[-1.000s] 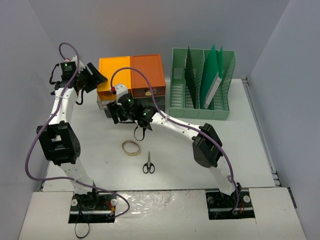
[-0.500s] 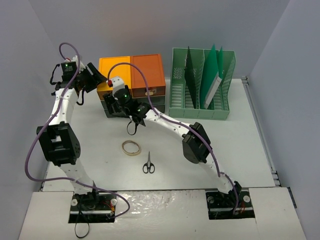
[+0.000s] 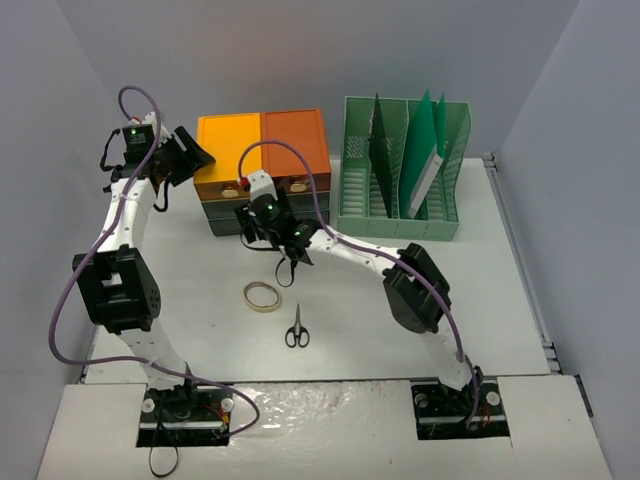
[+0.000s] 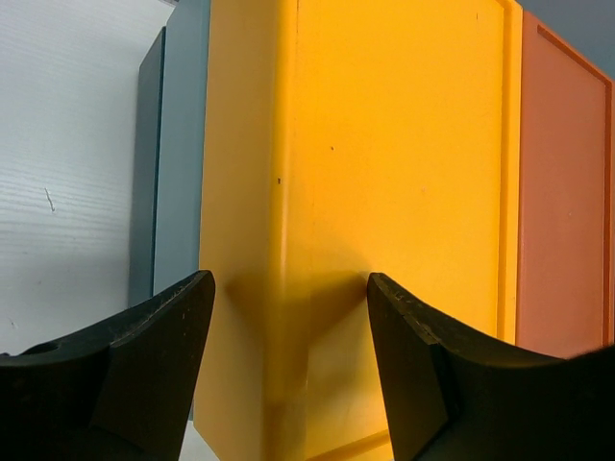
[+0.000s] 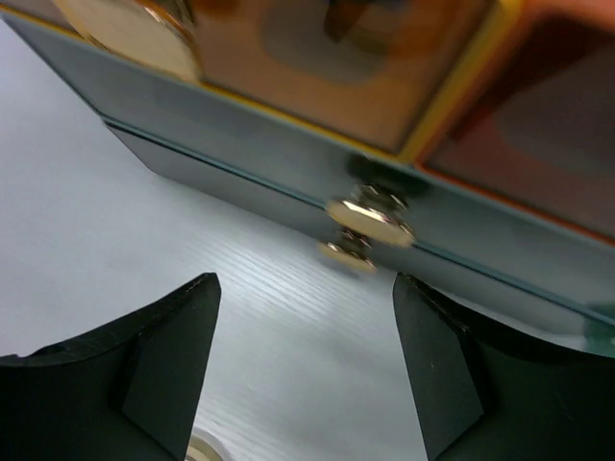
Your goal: Organize the desk
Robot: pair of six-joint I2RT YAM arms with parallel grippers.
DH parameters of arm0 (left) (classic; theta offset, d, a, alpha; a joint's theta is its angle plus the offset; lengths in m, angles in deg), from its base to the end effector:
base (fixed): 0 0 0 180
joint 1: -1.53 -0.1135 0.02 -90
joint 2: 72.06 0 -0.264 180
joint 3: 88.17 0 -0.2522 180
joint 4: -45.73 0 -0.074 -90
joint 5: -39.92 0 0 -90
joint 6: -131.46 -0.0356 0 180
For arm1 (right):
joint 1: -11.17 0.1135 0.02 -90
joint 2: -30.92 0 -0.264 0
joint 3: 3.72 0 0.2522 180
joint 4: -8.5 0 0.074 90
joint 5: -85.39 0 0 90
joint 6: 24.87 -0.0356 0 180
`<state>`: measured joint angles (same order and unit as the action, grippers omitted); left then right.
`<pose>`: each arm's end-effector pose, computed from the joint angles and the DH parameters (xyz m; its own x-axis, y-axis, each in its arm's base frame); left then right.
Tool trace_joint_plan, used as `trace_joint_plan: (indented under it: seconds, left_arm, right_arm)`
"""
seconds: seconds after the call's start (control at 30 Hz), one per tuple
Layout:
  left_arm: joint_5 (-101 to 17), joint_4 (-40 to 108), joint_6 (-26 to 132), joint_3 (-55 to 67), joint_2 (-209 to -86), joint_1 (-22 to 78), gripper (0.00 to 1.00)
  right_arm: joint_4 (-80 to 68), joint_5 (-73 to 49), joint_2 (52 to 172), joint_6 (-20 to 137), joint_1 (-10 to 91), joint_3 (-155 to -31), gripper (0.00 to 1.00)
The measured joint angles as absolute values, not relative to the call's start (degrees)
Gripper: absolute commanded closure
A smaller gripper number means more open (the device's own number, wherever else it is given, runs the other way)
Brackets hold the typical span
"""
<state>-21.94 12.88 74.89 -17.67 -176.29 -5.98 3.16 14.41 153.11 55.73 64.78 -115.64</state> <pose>0.4280 0.0395 0.3438 -0.5479 -0.5622 -0.6194 -0.0032 0.7419 -0.6705 0.3134 0.4057 0.2630 -0.2514 -0.0808 -0.9645 -0.5410 0.8380 0.0708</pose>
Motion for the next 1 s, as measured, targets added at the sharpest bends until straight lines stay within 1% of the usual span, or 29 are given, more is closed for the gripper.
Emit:
trace_joint_plan:
  seconds: [0.17,0.33,0.5,0.73,0.87,1.0]
  left_arm:
    - [-21.9,12.9,74.9,-17.7,-176.3,-6.0,0.4]
    - [-21.9,12.9,74.8,-17.7,-176.3,-6.0,0.4]
    - [-22.1,13.1,74.7,-17.3,-176.1,-5.9,0.4]
    - [-23.0,13.2,73.9,-16.1,-174.8,-5.6,0.4]
    - [-23.0,13.0,73.3,-16.1,-174.8,-5.6,0.4]
    - [-23.0,12.9,73.2,-16.2,-174.8,-5.5,0.4]
  right_arm:
    - [9.4,20.0,147.9,55.3,64.8,-106.1,0.3]
    - [17.8,24.4,147.9,55.4,64.4,-102.0,0.27]
    - [24.9,26.3,151.0,55.4,64.4,-102.6,0.26]
    - [31.4,27.1,158.7,55.1,64.0,-106.8,0.26]
    - [32.7,28.0,161.4,54.7,64.1,-108.5,0.29]
    - [35.2,29.6,163.1,54.8,64.6,-109.0,0.37]
